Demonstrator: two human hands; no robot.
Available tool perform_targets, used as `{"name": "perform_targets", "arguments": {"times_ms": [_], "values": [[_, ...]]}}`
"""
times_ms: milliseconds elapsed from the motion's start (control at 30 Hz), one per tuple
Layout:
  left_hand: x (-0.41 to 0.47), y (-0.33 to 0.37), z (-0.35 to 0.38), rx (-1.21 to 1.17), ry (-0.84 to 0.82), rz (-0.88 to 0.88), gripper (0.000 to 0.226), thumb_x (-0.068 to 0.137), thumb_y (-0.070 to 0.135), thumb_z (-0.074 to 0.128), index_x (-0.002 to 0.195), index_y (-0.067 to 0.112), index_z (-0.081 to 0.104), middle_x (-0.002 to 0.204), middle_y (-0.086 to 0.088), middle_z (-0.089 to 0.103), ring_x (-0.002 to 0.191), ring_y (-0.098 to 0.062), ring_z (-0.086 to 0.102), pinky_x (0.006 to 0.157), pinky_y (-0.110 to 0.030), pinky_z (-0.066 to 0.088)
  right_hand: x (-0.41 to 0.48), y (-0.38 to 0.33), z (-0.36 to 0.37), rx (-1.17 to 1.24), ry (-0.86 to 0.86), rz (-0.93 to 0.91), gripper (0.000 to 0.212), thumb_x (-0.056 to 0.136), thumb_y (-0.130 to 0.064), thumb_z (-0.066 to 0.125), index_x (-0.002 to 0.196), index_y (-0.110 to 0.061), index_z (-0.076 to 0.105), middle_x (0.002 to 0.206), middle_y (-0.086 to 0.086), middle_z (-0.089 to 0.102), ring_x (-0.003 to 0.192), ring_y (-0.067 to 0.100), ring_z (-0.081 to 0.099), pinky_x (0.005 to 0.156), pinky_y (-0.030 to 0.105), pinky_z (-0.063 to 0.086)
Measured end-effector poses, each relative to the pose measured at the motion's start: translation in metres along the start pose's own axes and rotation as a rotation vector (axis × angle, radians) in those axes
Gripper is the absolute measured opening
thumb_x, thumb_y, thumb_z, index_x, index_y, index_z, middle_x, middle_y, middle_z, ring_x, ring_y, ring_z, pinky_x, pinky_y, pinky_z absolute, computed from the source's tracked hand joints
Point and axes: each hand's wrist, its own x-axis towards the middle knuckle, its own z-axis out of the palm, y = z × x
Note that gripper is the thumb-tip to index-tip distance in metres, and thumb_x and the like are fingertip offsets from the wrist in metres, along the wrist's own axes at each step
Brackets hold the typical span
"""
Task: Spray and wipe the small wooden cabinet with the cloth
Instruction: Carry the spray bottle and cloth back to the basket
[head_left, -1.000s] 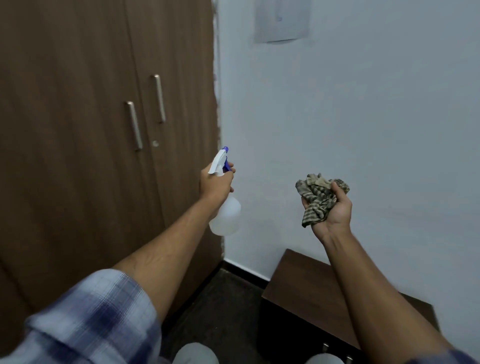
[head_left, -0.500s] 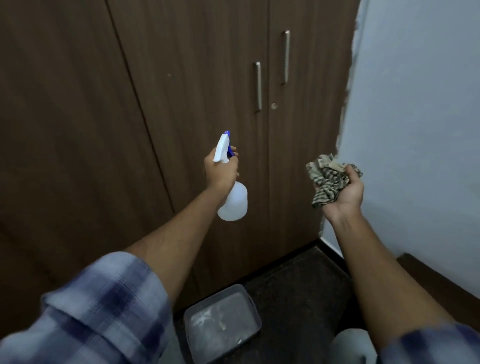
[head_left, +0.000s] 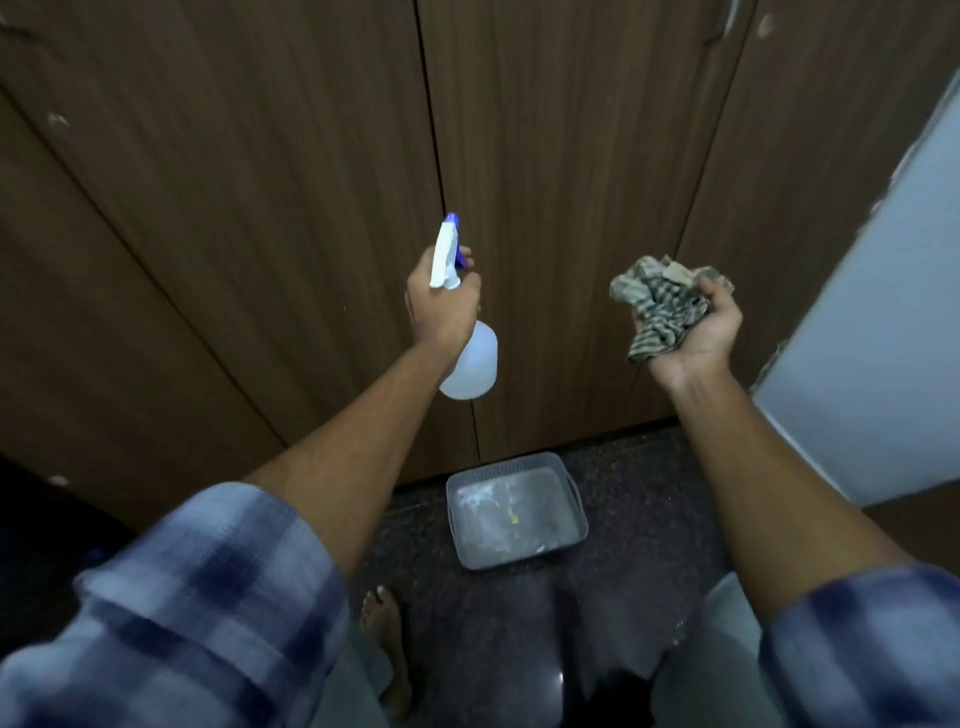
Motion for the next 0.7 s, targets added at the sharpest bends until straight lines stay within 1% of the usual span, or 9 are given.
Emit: {"name": "perform_targets", "arguments": {"times_ms": [67, 133, 200, 333, 433, 500, 567, 667, 700], "values": [[0.004, -0.021, -0.005, 0.003, -0.003, -0.026, 0.031, 0.086, 0.004, 0.067, 0.108, 0.026, 0.066, 0.093, 0.0, 0.071, 0.072, -0.018, 0.07, 0.059, -0.024, 0.057, 0.008, 0.017, -0.008, -0.017, 0.013, 0.023, 0.054, 0.1, -0.029, 0.041, 0.146, -0.002, 0.051, 0.146, 0.016, 0.055, 0.131, 0.033, 0.054, 0.095, 0.039, 0.047], [0.006, -0.045, -0.005, 0.009, -0.013, -0.045, 0.03, 0.086, 0.003, 0.067, 0.112, 0.019, 0.067, 0.093, -0.002, 0.071, 0.07, -0.018, 0.068, 0.059, -0.025, 0.057, 0.015, 0.034, -0.019, -0.027, 0.035, 0.045, 0.054, 0.1, -0.029, 0.04, 0.146, -0.002, 0.051, 0.146, 0.016, 0.054, 0.129, 0.033, 0.055, 0.093, 0.039, 0.047], [0.003, -0.073, -0.001, 0.016, -0.034, -0.061, 0.033, 0.084, 0.001, 0.066, 0.114, 0.014, 0.068, 0.097, -0.005, 0.072, 0.075, -0.022, 0.07, 0.062, -0.032, 0.06, 0.024, 0.05, -0.037, -0.032, 0.067, 0.064, 0.055, 0.1, -0.029, 0.04, 0.146, -0.002, 0.049, 0.147, 0.017, 0.053, 0.124, 0.033, 0.056, 0.09, 0.038, 0.048], [-0.014, -0.139, 0.01, 0.046, -0.043, -0.127, 0.036, 0.081, -0.004, 0.062, 0.107, 0.02, 0.067, 0.1, -0.009, 0.073, 0.084, -0.029, 0.071, 0.07, -0.051, 0.063, 0.044, 0.083, -0.091, -0.086, 0.167, 0.131, 0.054, 0.099, -0.029, 0.043, 0.145, -0.003, 0.051, 0.146, 0.016, 0.055, 0.123, 0.032, 0.057, 0.096, 0.04, 0.045], [-0.034, -0.202, 0.018, 0.098, -0.02, -0.188, 0.037, 0.084, -0.008, 0.058, 0.105, 0.021, 0.064, 0.101, -0.013, 0.073, 0.085, -0.038, 0.07, 0.077, -0.057, 0.06, 0.059, 0.113, -0.145, -0.159, 0.268, 0.217, 0.052, 0.1, -0.026, 0.043, 0.146, -0.003, 0.052, 0.144, 0.016, 0.057, 0.132, 0.033, 0.055, 0.102, 0.04, 0.046], [-0.045, -0.251, 0.023, 0.167, -0.013, -0.199, 0.03, 0.085, -0.008, 0.057, 0.104, 0.013, 0.065, 0.098, -0.015, 0.071, 0.087, -0.043, 0.069, 0.082, -0.058, 0.058, 0.068, 0.134, -0.183, -0.179, 0.317, 0.274, 0.05, 0.101, -0.025, 0.041, 0.144, -0.001, 0.052, 0.138, 0.017, 0.061, 0.126, 0.034, 0.06, 0.103, 0.041, 0.05], [-0.055, -0.301, 0.027, 0.217, -0.018, -0.204, 0.02, 0.089, -0.005, 0.06, 0.107, 0.001, 0.066, 0.098, -0.014, 0.07, 0.09, -0.036, 0.069, 0.086, -0.054, 0.056, 0.076, 0.156, -0.221, -0.195, 0.354, 0.334, 0.049, 0.101, -0.024, 0.041, 0.142, -0.002, 0.053, 0.133, 0.018, 0.063, 0.115, 0.034, 0.064, 0.102, 0.044, 0.053], [-0.066, -0.376, 0.029, 0.254, -0.047, -0.202, 0.017, 0.099, 0.015, 0.064, 0.11, 0.003, 0.065, 0.093, 0.009, 0.067, 0.089, -0.001, 0.064, 0.086, -0.028, 0.053, 0.095, 0.183, -0.284, -0.202, 0.397, 0.411, 0.051, 0.098, -0.025, 0.045, 0.144, -0.003, 0.053, 0.142, 0.018, 0.058, 0.131, 0.036, 0.056, 0.113, 0.049, 0.042], [-0.069, -0.4, 0.03, 0.272, -0.058, -0.212, 0.019, 0.099, 0.022, 0.065, 0.112, 0.007, 0.065, 0.092, 0.014, 0.065, 0.088, 0.003, 0.063, 0.084, -0.021, 0.05, 0.103, 0.191, -0.304, -0.212, 0.403, 0.425, 0.051, 0.098, -0.024, 0.046, 0.144, -0.004, 0.053, 0.142, 0.018, 0.058, 0.134, 0.035, 0.054, 0.114, 0.05, 0.041]]}}
